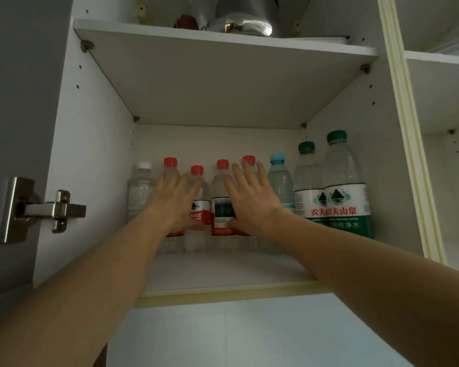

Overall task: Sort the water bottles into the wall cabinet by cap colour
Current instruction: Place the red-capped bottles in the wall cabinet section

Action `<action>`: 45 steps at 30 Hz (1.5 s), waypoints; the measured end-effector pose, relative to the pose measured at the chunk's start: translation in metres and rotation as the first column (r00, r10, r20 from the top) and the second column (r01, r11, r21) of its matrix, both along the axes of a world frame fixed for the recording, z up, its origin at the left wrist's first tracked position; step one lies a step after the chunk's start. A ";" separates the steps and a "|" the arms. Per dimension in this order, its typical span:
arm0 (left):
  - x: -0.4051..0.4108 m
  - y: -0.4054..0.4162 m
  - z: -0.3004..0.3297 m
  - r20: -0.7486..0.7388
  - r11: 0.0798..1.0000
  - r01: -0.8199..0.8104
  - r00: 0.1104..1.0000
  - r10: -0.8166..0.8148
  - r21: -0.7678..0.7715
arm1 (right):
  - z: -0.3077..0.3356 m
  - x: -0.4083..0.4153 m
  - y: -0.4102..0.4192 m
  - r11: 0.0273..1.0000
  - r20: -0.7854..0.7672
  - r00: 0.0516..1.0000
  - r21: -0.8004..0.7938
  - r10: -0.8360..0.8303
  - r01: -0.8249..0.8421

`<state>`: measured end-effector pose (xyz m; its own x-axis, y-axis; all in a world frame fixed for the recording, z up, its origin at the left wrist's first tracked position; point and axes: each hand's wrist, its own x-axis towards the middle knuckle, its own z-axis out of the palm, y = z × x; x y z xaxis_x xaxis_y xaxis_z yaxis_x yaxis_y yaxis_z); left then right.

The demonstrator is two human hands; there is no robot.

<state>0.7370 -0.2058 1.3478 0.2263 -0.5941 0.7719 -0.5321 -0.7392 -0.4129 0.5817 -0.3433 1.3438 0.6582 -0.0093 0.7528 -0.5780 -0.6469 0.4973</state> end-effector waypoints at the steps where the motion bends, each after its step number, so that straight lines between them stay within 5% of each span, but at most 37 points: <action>1: 0.000 0.000 0.000 0.009 1.000 0.021 1.000 -0.021 -0.011 | 0.000 -0.009 0.002 0.999 0.023 0.999 0.013 0.040 -0.041; 8: -0.016 0.007 0.007 0.036 0.983 0.158 0.987 -0.155 -0.091 | -0.020 -0.094 0.008 0.951 0.351 0.907 0.112 0.233 -0.288; 14: -0.068 -0.004 0.010 -0.045 0.908 0.402 0.911 -0.409 -0.123 | -0.077 -0.152 0.000 0.844 0.589 0.786 0.312 0.188 -0.436; 22: -0.165 -0.065 0.043 -0.172 0.577 0.671 0.571 -0.803 -0.466 | -0.082 -0.158 -0.007 0.659 0.764 0.633 0.414 0.123 -0.628; 33: -0.221 -0.132 0.087 -0.542 0.493 0.662 0.153 -0.827 -0.565 | -0.081 -0.163 -0.012 0.651 0.857 0.508 0.334 0.091 -0.681; 36: -0.225 -0.142 0.083 -0.524 0.432 0.618 0.038 -0.851 -0.656 | -0.082 -0.163 -0.014 0.667 0.867 0.490 0.312 0.092 -0.676; 45: -0.232 -0.152 0.077 -0.309 0.312 0.647 0.123 -0.943 -0.695 | -0.083 -0.165 -0.019 0.677 0.876 0.462 0.257 0.139 -0.690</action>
<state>0.5053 -0.3575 1.4247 0.2237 -0.4872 0.8442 -0.8544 0.3187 0.4103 0.4169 -0.3624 1.2607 -0.1089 -0.4591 0.8817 -0.0978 -0.8777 -0.4691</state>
